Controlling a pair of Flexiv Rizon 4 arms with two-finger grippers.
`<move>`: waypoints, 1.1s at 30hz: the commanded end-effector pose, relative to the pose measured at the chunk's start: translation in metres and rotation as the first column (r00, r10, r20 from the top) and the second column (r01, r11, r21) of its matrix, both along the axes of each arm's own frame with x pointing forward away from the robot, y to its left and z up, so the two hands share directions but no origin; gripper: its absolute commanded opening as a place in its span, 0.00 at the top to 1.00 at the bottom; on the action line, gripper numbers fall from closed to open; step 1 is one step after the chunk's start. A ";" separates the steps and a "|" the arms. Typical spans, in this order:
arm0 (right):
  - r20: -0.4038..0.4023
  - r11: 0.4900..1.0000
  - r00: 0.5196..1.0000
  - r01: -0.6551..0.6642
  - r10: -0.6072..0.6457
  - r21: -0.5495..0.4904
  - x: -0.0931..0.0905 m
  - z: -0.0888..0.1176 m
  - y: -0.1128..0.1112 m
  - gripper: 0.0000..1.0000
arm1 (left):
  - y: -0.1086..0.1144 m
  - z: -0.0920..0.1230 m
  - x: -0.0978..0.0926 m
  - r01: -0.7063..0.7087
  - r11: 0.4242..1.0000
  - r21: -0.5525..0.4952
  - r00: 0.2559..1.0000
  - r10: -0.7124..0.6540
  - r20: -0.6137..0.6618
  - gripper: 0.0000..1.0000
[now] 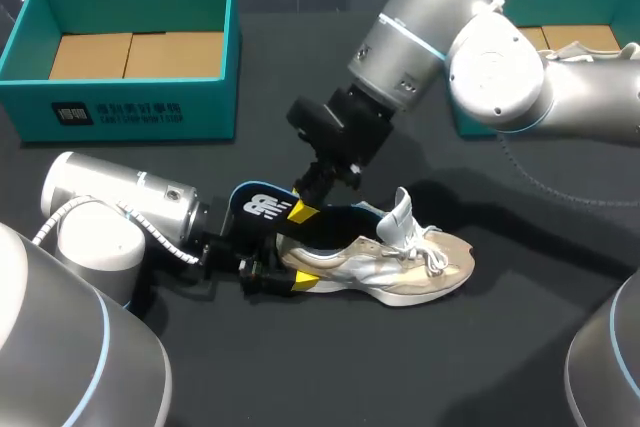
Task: Take the shoe out of the shoebox, open the shoe tongue, remove and reinsert the insole, then place the shoe into the shoebox
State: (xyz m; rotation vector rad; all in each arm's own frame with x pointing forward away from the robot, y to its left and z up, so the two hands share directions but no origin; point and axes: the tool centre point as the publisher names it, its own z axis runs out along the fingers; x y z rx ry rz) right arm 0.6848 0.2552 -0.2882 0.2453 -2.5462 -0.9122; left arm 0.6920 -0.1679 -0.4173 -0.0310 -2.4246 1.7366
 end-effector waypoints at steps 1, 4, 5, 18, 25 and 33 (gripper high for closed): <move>0.001 1.000 1.000 0.000 0.000 -0.001 0.000 -0.001 0.001 1.00 | -0.001 -0.001 0.001 0.001 1.000 0.000 1.000 -0.001 0.000 1.00; -0.027 0.999 0.999 -0.041 0.041 -0.004 0.000 0.007 0.004 1.00 | -0.001 -0.001 0.001 0.001 1.000 0.000 1.000 -0.001 0.000 1.00; -0.012 0.998 0.999 -0.048 0.048 0.036 0.000 0.014 0.006 1.00 | -0.001 -0.001 0.001 0.001 1.000 0.000 1.000 -0.001 0.000 1.00; 0.092 0.918 0.990 0.063 -0.108 0.392 -0.005 0.114 0.018 1.00 | -0.001 -0.001 0.001 0.001 1.000 0.000 1.000 -0.001 0.000 1.00; 0.058 0.872 0.980 0.142 -0.190 0.468 -0.017 0.153 0.010 1.00 | -0.001 -0.001 0.001 0.001 1.000 0.000 1.000 -0.001 0.000 1.00; -0.001 0.825 0.954 0.261 -0.301 0.502 -0.037 0.185 -0.011 1.00 | -0.001 -0.001 0.001 0.001 1.000 0.000 1.000 -0.001 0.000 1.00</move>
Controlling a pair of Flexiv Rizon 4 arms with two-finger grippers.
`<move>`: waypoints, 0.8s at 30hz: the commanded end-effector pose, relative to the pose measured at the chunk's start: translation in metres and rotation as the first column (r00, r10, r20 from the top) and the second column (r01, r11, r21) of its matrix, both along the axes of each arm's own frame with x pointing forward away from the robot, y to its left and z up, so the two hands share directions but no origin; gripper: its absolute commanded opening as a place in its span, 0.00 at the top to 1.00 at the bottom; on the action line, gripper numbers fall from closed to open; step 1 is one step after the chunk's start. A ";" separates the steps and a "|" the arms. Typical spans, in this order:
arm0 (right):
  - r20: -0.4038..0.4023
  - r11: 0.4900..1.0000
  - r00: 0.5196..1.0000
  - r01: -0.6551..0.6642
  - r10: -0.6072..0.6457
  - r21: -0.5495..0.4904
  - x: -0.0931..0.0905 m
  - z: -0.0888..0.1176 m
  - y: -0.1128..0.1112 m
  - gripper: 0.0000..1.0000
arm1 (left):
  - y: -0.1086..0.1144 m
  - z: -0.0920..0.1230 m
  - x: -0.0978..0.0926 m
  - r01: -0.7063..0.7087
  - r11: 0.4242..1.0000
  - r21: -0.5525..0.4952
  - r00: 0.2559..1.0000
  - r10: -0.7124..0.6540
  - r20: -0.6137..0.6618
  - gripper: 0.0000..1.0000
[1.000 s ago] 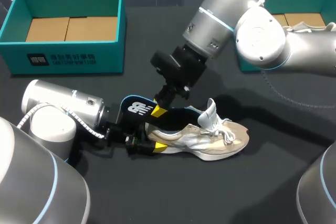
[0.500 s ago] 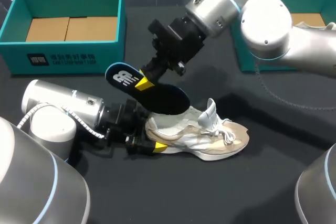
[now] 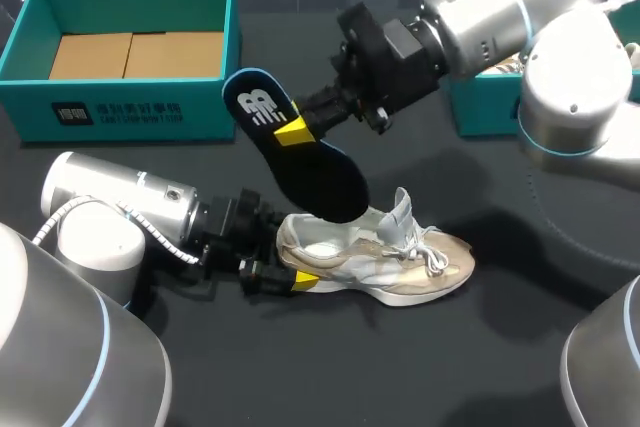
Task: Take the shoe out of the shoebox, open the shoe tongue, remove and reinsert the insole, then place the shoe into the shoebox
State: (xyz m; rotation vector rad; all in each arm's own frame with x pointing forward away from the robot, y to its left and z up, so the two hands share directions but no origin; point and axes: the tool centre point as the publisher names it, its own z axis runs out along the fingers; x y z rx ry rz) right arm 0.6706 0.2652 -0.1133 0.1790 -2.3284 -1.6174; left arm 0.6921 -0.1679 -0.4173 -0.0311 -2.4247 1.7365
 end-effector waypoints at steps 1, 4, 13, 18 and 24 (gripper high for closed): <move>0.022 0.988 0.988 0.153 -0.153 0.028 -0.026 0.014 -0.024 1.00 | -0.001 -0.001 0.001 0.001 1.000 0.000 1.000 -0.001 0.000 1.00; -0.016 0.977 0.985 0.175 -0.174 0.120 -0.035 0.021 -0.033 1.00 | -0.001 -0.001 0.001 0.001 1.000 0.000 1.000 -0.001 0.000 1.00; -0.048 0.975 0.980 0.199 -0.195 0.099 -0.038 0.023 -0.037 1.00 | -0.001 -0.001 0.001 0.001 1.000 0.000 1.000 -0.001 0.000 1.00; -0.069 0.964 0.975 0.219 -0.211 0.151 -0.038 0.023 -0.040 1.00 | -0.001 -0.001 0.001 0.001 1.000 0.000 1.000 -0.001 0.000 1.00; -0.117 0.901 0.938 0.346 -0.326 0.261 -0.049 0.030 -0.058 1.00 | -0.001 -0.001 0.001 0.001 1.000 0.000 1.000 -0.001 0.000 1.00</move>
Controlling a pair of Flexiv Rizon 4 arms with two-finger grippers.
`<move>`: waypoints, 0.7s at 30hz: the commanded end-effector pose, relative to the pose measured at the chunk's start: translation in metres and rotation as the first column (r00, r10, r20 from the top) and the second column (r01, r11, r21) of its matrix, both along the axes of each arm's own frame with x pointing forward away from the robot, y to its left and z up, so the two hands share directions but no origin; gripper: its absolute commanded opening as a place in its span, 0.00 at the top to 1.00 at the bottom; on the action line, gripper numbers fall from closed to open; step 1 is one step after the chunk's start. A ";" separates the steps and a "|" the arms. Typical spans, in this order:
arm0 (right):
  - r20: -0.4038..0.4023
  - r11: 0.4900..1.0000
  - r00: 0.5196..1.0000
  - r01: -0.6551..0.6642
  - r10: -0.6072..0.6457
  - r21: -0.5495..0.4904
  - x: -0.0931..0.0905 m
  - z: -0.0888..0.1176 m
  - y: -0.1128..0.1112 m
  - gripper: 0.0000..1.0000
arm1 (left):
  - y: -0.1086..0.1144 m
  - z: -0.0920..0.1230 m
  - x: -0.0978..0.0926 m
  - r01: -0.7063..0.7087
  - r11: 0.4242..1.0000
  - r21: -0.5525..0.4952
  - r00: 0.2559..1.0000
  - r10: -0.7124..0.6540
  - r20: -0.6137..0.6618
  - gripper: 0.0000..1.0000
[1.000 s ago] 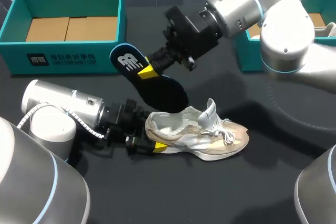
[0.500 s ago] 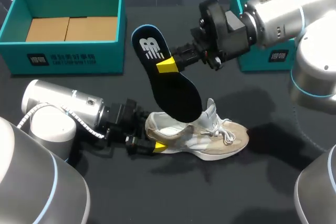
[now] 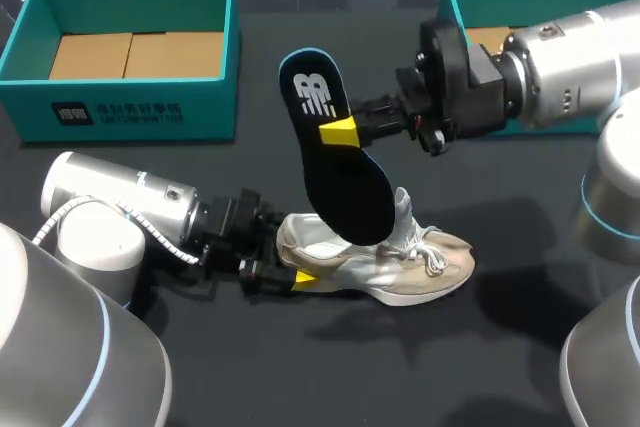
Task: Take the shoe out of the shoebox, open the shoe tongue, remove and reinsert the insole, then place the shoe into the shoebox
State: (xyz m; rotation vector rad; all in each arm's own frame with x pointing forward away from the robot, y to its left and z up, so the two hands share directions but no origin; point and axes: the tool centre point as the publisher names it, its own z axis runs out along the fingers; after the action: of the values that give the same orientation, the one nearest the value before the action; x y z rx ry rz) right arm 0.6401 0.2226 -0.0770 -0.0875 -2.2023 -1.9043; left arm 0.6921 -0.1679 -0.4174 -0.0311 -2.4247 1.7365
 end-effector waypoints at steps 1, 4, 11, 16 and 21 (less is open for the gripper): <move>-0.002 0.984 0.989 0.149 -0.150 0.098 -0.020 -0.004 -0.017 1.00 | -0.001 -0.001 0.001 0.001 1.000 0.000 1.000 -0.001 0.000 1.00; -0.027 0.978 0.984 0.181 -0.179 0.104 -0.025 -0.001 -0.020 1.00 | -0.001 -0.001 0.001 0.001 1.000 0.000 1.000 -0.001 0.000 1.00; -0.073 0.966 0.974 0.220 -0.212 0.134 -0.035 0.011 -0.027 1.00 | -0.001 -0.001 0.001 0.001 1.000 0.000 1.000 -0.001 0.000 1.00; -0.087 0.963 0.968 0.243 -0.234 0.115 -0.040 0.021 -0.029 1.00 | -0.001 -0.001 0.001 0.001 1.000 0.000 1.000 -0.001 0.000 1.00; -0.110 0.961 0.964 0.254 -0.243 0.105 -0.041 0.022 -0.032 1.00 | -0.001 -0.001 0.001 0.001 1.000 0.000 1.000 -0.001 0.000 1.00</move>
State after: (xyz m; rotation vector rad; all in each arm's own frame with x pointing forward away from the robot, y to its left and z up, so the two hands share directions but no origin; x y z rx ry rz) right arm 0.6064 0.1948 -0.0555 -0.3572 -2.0506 -2.0926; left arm 0.6921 -0.1679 -0.4174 -0.0310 -2.4248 1.7364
